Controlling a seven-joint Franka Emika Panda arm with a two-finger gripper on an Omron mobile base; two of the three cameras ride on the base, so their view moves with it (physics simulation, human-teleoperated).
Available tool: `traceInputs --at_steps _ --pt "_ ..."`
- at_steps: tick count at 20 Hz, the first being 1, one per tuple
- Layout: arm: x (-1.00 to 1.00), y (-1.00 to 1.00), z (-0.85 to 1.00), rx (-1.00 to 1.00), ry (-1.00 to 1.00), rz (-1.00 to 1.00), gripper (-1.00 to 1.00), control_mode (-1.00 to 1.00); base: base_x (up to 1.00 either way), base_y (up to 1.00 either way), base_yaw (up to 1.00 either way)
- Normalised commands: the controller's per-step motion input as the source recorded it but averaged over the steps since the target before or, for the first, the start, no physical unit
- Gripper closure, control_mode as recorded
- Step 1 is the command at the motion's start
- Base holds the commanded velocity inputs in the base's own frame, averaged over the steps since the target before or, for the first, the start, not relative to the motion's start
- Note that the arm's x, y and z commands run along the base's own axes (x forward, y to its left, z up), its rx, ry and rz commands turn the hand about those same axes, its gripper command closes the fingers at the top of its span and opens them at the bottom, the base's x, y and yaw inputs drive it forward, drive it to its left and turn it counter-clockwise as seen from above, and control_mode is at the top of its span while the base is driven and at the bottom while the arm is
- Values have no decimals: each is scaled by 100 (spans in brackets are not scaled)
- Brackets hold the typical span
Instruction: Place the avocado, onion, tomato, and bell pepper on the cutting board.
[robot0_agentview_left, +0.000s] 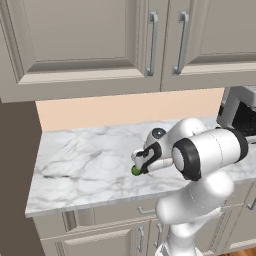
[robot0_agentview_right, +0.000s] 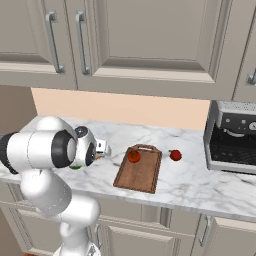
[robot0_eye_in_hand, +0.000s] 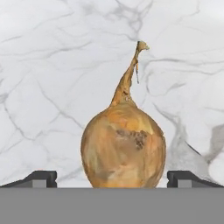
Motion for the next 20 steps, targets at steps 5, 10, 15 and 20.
traceInputs --at_steps 5,10,15,20 --pt "15 9 -7 -4 -1 0 100 -100 0 0 0" --pt "15 1 13 0 -1 -4 100 -100 0 0 0" --pt "-12 -15 57 0 0 -12 100 -100 0 0 0" --pt "-30 -43 71 0 4 -13 100 -100 0 0 0"
